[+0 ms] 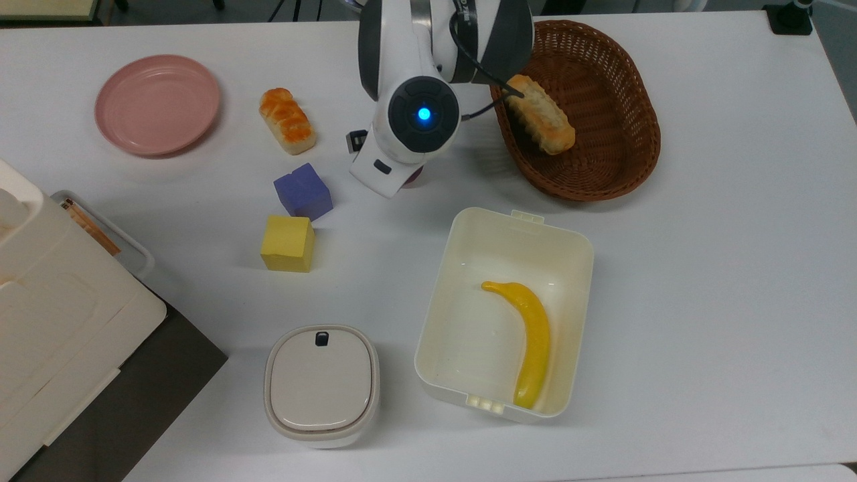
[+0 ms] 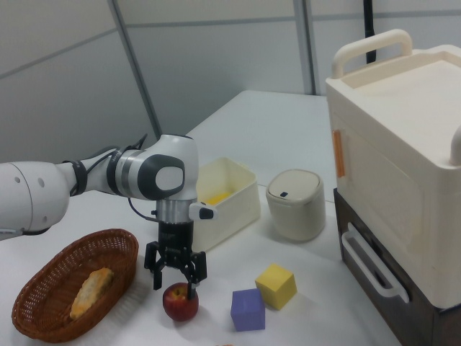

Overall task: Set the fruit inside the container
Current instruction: 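Lower the gripper around the red apple and close on it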

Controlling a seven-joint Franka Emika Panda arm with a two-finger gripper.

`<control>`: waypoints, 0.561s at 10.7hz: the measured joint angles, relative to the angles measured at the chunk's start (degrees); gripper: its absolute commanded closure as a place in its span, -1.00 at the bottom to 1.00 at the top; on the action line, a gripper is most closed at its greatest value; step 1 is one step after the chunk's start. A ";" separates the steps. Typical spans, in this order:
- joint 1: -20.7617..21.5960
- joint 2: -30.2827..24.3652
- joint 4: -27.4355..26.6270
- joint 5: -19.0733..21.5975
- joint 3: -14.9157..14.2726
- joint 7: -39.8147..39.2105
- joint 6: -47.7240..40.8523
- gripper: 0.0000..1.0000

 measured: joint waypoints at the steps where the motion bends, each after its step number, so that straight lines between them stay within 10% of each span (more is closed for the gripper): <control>1: 0.29 0.32 0.00 0.00 0.00 1.69 1.44 -1.00; 3: 0.43 0.51 0.00 -0.02 -0.01 3.07 2.54 -0.97; 6: 0.43 0.52 0.01 -0.05 -0.01 3.27 4.45 -0.08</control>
